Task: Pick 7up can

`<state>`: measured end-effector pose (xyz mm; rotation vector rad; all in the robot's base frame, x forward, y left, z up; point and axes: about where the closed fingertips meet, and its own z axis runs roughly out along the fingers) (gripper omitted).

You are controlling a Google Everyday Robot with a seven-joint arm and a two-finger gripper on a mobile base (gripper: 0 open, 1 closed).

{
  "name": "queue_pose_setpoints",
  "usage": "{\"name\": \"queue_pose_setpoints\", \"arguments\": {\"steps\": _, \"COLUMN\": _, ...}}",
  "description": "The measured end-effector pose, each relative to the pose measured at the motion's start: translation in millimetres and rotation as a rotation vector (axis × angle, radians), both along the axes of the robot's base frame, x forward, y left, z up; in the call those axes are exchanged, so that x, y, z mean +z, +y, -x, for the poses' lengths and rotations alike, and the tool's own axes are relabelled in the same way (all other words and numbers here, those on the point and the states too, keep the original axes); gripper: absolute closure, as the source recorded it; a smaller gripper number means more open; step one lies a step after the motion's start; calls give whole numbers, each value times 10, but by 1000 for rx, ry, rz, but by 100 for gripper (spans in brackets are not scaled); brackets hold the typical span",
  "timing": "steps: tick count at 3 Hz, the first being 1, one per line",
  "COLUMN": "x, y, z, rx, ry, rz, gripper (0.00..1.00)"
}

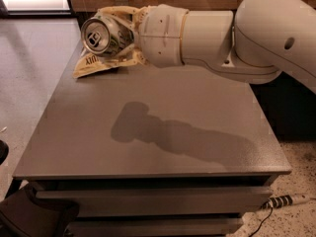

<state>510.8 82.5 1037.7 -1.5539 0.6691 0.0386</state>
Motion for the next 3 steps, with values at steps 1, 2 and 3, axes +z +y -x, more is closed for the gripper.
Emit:
{"name": "queue_pose_setpoints", "arguments": {"steps": 1, "x": 7, "y": -44, "z": -44, "rx": 4, "ry": -210, "rz": 56, "gripper": 100}}
{"name": "queue_pose_setpoints", "arguments": {"steps": 2, "x": 11, "y": -20, "z": -34, "rx": 11, "ry": -227, "rz": 68, "gripper": 100}}
{"name": "queue_pose_setpoints", "arguments": {"steps": 3, "x": -60, "y": -3, "z": -44, "rx": -12, "ry": -236, "rz": 58, "gripper": 100}}
